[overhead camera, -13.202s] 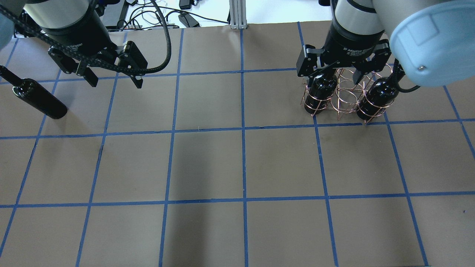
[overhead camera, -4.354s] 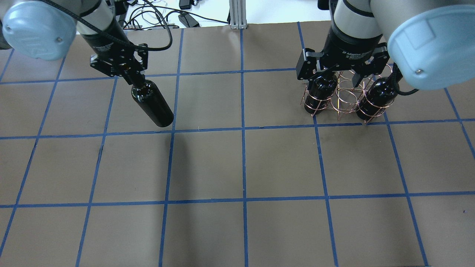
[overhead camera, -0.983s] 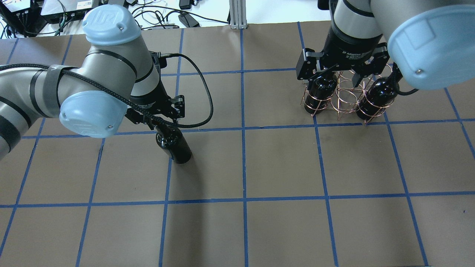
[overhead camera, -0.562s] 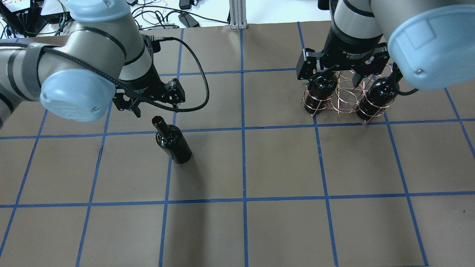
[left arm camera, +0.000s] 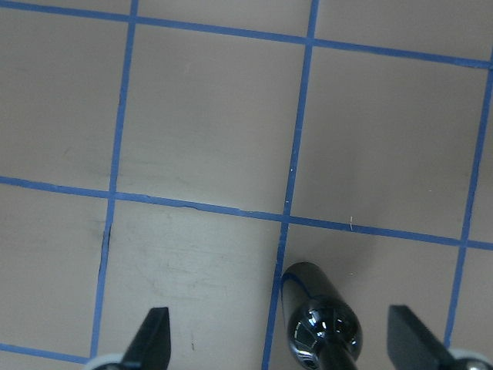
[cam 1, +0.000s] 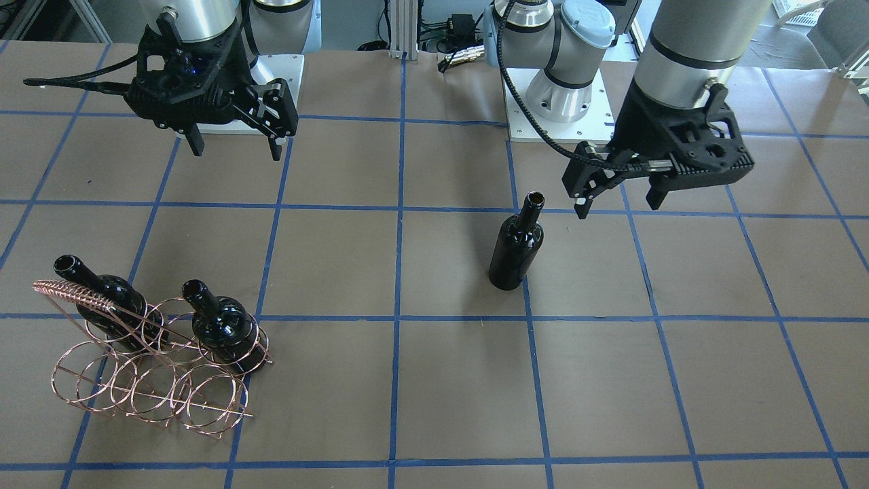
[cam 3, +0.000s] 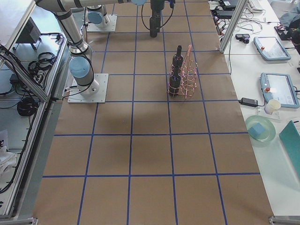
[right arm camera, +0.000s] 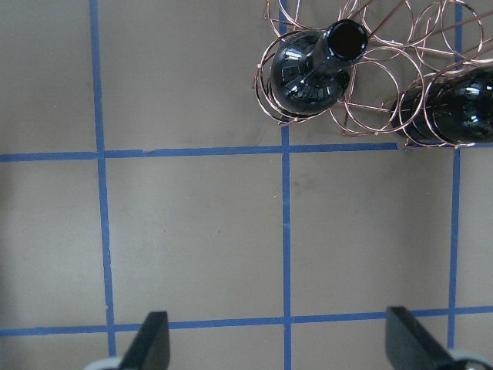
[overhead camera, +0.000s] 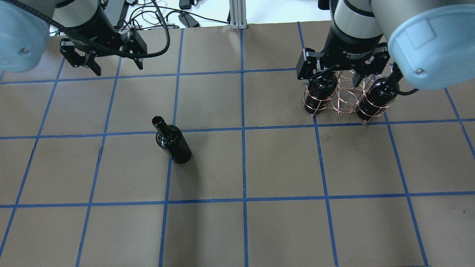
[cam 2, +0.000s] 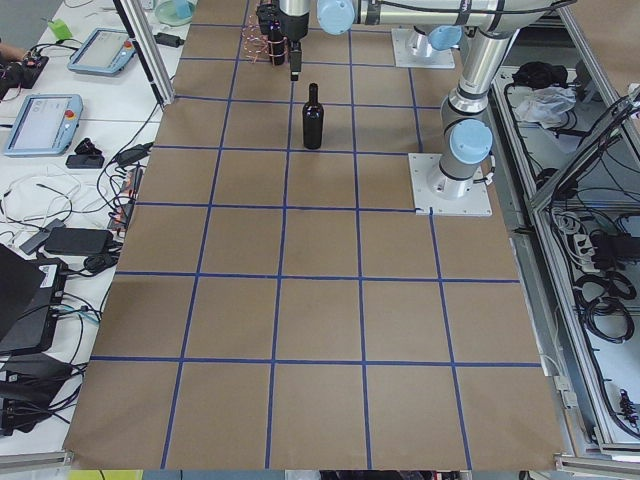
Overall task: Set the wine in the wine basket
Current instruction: 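Raise the left gripper away while the right arm moves toward the bottle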
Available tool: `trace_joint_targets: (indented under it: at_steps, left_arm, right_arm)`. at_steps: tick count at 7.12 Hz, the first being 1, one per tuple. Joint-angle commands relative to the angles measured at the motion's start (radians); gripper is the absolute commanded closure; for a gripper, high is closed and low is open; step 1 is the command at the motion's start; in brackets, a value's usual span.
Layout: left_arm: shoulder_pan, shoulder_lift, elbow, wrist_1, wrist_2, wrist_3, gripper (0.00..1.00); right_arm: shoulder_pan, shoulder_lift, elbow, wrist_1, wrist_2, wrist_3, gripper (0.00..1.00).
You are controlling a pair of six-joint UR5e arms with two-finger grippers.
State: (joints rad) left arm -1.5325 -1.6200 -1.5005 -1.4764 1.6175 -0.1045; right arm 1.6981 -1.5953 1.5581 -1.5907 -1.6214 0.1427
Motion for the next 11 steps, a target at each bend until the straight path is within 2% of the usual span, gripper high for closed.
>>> trace_joint_targets:
  at_steps: [1, 8, 10, 11]
  left_arm:
    - [0.028, 0.015, 0.005, -0.057, -0.001, 0.028, 0.0]
    - [0.045, 0.045, 0.006, -0.061, 0.016, 0.031, 0.0]
    - [0.045, 0.074, 0.008, -0.09, 0.173, 0.022, 0.0]
    - [0.045, 0.077, -0.003, -0.082, 0.162, 0.019, 0.0]
  right_arm:
    - [0.0, 0.001, 0.0, 0.0, 0.0, 0.0, 0.0]
    - [-0.003, 0.002, -0.001, -0.002, 0.0, -0.005, 0.0]
    - [-0.006, 0.008, -0.001, -0.002, 0.0, -0.023, 0.0]
    - [-0.002, 0.003, -0.001, -0.005, 0.002, -0.028, 0.0]
